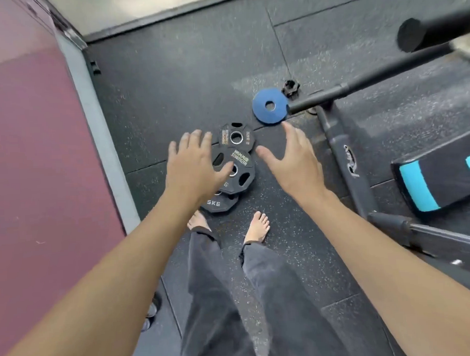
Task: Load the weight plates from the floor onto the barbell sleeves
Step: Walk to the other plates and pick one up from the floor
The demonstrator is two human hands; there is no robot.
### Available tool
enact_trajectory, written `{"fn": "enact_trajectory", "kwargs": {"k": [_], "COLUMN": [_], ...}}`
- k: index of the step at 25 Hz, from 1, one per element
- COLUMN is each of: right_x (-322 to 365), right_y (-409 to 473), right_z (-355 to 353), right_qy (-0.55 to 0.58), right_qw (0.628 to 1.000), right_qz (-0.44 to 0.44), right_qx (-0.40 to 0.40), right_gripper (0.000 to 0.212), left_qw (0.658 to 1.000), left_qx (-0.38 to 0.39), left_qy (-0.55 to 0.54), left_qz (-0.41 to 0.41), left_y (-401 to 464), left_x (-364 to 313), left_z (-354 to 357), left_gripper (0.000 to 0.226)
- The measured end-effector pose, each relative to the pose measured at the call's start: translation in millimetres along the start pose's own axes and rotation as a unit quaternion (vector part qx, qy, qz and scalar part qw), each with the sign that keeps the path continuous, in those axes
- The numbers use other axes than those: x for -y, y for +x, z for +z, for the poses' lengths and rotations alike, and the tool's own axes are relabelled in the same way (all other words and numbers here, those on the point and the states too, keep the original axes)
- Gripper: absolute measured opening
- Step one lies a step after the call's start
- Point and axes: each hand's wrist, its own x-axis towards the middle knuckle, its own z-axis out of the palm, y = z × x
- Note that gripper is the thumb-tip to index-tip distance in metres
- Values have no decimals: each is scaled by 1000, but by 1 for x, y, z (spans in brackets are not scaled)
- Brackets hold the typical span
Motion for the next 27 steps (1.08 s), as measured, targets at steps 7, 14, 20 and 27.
{"fn": "enact_trajectory", "kwargs": {"k": [7,14,20,27], "right_x": [-104,-186,-208,-213], "right_y": [121,191,209,216], "right_z": [238,422,499,510], "right_qy": [40,73,45,80], "right_qw": [983,945,950,947], "right_qz": [178,310,300,312], "right_qx": [34,77,75,-5], "right_gripper": [90,107,120,115], "left_qw": [994,986,991,988], "left_qx": [105,156,128,128], "left_qy": [-24,-48,24,-62], "left_qz": [-5,-18,-38,-64], "left_y": [152,234,262,283], "left_x": [50,54,46,46], "left_z": [247,430,501,498], "left_gripper": [75,92,126,126]}}
